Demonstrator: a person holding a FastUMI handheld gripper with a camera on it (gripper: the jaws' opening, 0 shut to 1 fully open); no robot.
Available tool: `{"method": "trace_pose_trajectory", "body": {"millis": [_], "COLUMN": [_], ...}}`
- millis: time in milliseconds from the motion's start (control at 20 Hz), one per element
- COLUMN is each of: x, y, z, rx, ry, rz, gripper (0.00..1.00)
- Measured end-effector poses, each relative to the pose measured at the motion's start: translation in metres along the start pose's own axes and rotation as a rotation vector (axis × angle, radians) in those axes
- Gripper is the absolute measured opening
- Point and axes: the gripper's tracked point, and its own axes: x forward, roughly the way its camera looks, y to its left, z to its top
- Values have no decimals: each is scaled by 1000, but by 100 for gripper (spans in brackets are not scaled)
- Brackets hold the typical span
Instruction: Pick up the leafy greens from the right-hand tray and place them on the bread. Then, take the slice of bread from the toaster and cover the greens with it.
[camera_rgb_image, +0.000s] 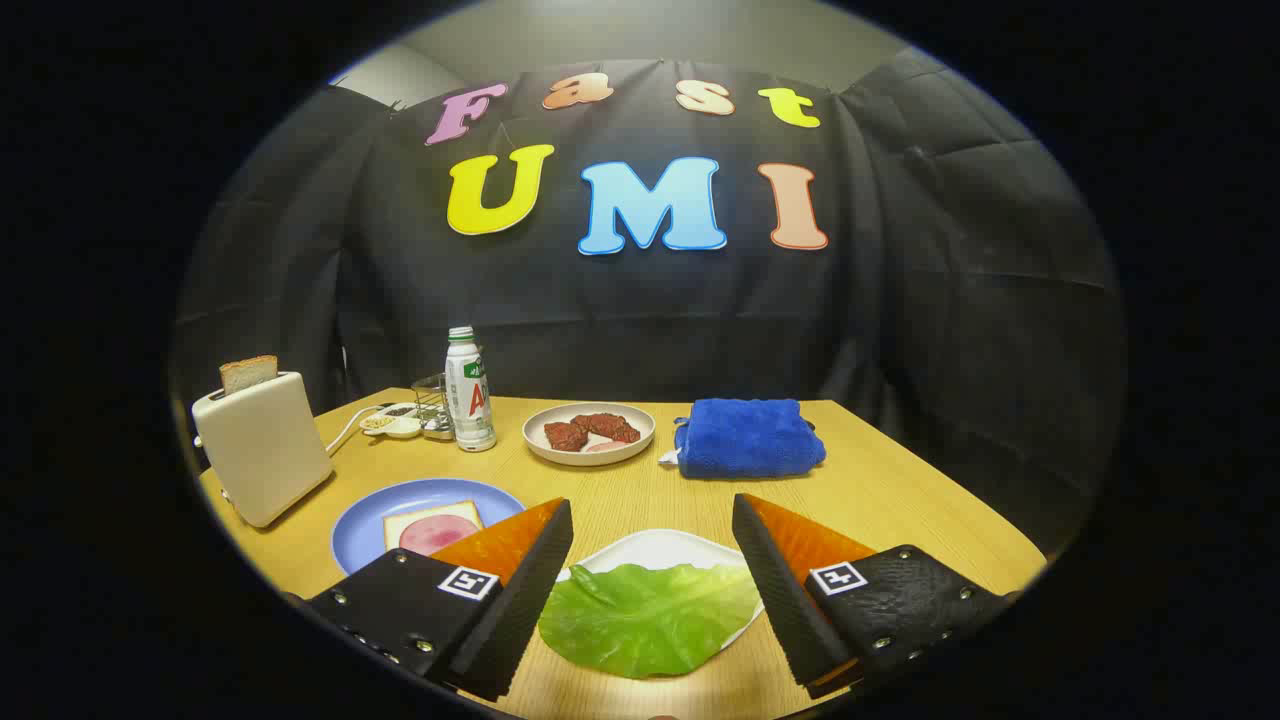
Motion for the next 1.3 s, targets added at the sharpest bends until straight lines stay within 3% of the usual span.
{"method": "trace_pose_trajectory", "body": {"millis": [850,1300], "x": [9,33], "y": [2,-2], "z": [-38,-81], "rx": [2,3], "ry": [125,333], "rz": [4,6], "gripper": [98,98]}}
